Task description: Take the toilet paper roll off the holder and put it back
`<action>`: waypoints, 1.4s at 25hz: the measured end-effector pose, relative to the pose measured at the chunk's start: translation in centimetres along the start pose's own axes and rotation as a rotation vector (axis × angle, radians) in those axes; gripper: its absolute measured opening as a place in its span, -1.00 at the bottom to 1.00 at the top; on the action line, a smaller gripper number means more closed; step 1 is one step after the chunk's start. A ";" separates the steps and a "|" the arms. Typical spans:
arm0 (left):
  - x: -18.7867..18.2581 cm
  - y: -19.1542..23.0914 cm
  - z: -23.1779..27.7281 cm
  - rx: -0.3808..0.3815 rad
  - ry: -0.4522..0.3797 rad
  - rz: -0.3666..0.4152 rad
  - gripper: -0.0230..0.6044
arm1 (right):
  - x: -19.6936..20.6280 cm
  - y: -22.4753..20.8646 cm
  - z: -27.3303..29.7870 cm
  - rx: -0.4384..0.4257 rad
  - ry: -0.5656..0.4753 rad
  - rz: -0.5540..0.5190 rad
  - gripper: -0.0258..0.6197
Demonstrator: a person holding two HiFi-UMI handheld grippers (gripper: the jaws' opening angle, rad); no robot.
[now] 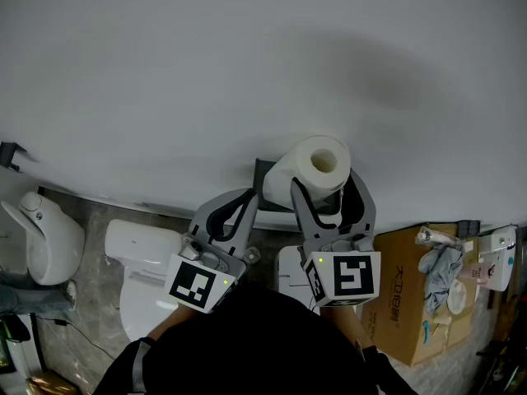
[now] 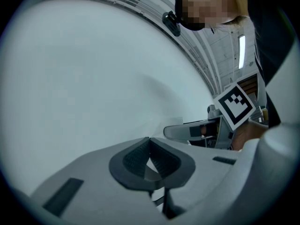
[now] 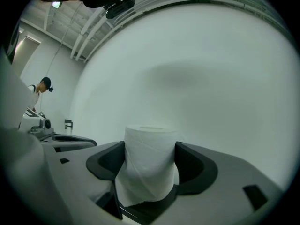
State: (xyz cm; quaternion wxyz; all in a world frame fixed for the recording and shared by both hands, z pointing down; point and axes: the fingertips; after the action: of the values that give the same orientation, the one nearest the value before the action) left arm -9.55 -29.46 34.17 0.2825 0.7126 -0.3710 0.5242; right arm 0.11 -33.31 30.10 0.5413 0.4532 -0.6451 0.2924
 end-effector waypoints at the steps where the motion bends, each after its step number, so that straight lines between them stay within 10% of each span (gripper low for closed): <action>1: 0.0 0.1 -0.1 -0.001 0.000 -0.001 -0.91 | 0.3 0.1 0.0 -0.002 0.006 0.003 0.15; 35: 0.0 -0.5 -0.1 0.014 -0.004 -0.018 -0.91 | 1.4 1.1 -0.5 -0.021 -0.004 0.017 0.21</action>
State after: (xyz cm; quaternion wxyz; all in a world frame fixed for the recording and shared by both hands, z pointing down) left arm -9.24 -29.07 34.16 0.2814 0.7188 -0.3616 0.5229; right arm -0.63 -32.81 31.72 0.5422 0.4424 -0.6532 0.2892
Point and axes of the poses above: the fingertips, and each gripper's own axes: z forward along the fingers, y to its left, x out of its underside, and after that the axes turned 15 degrees about -y, right-handed
